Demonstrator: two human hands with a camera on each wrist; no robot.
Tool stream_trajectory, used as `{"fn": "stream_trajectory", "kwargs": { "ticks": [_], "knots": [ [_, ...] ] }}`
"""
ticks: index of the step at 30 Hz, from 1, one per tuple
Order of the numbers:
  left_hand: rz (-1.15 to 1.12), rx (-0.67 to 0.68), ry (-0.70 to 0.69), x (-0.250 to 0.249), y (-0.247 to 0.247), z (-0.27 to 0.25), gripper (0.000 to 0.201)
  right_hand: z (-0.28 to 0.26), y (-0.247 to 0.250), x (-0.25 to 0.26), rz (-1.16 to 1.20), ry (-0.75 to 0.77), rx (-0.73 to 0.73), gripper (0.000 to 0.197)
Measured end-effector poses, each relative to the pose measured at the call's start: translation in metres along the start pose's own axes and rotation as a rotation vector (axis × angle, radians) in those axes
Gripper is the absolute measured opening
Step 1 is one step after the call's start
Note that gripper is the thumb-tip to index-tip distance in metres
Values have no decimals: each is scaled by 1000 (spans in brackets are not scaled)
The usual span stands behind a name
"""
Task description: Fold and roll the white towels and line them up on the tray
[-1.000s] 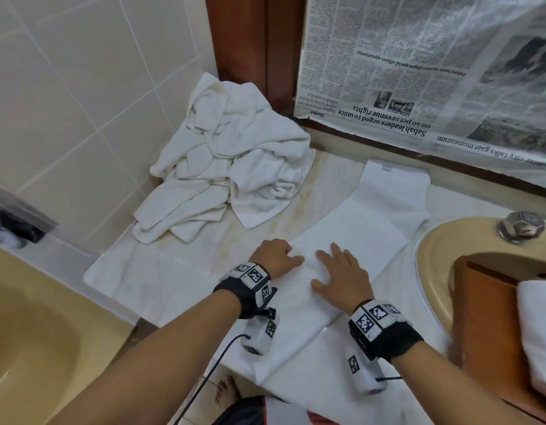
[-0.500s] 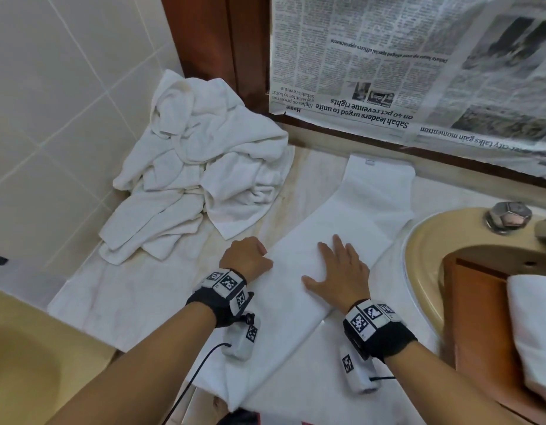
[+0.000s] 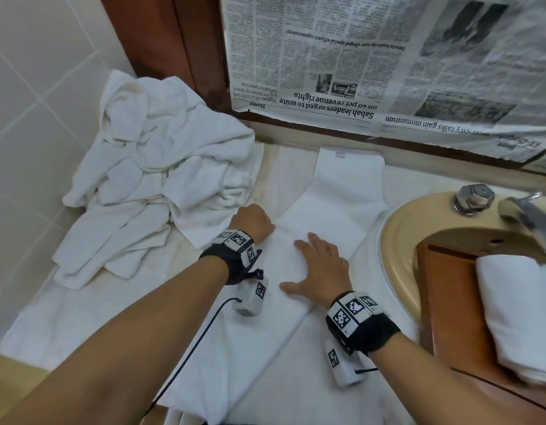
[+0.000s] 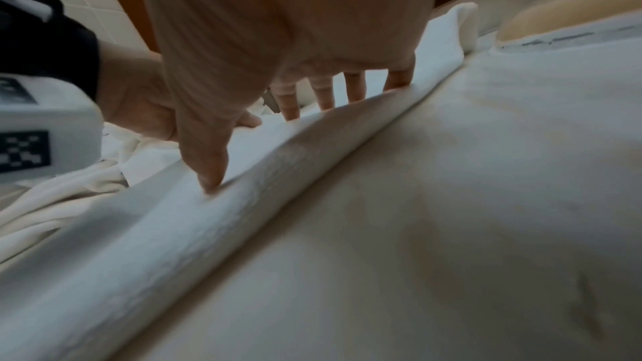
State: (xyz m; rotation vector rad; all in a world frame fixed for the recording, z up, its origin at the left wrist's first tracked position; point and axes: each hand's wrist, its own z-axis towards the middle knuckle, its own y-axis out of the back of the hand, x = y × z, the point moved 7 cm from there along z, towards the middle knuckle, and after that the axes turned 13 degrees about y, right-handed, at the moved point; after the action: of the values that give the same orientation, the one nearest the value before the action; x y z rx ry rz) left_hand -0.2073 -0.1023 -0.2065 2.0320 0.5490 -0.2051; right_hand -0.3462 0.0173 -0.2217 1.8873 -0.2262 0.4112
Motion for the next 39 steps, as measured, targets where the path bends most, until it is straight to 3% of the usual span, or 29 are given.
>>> {"fn": "stream_trajectory", "kwargs": {
  "ticks": [3, 5, 8, 11, 13, 14, 16, 19, 27, 32, 39],
  "knots": [
    [50, -9, -1, 6, -5, 0, 31, -1, -3, 1, -14, 4, 13, 95],
    [41, -21, -9, 7, -6, -2, 17, -2, -6, 1, -28, 4, 15, 93],
    [10, -92, -49, 11, -8, -6, 26, -4, -10, 2, -36, 9, 19, 92],
    [53, -198, -378, -13, -13, -27, 38, -4, -11, 5, -7, 13, 11, 95],
    [154, -101, -583, -29, -29, -41, 45, -4, -4, 2, 49, -20, -89, 96],
    [259, -36, -619, -32, -39, -43, 49, -5, 1, -2, 71, -53, -161, 95],
    [497, 44, -591, -26, -56, -38, 57, -5, 8, -10, 70, -96, -238, 91],
    [642, 93, -477, -10, -65, -25, 66, -3, 0, -13, 38, -48, -145, 85],
    [562, 3, -288, 6, -48, -7, 59, -4, -19, -19, -105, 4, 90, 87],
    [433, 40, -276, 30, -36, -26, 59, 1, -9, -35, -170, -13, 146, 85],
    [119, -41, -246, 87, -18, -56, 42, 11, 16, -51, -183, -85, 162, 80]
  ]
}}
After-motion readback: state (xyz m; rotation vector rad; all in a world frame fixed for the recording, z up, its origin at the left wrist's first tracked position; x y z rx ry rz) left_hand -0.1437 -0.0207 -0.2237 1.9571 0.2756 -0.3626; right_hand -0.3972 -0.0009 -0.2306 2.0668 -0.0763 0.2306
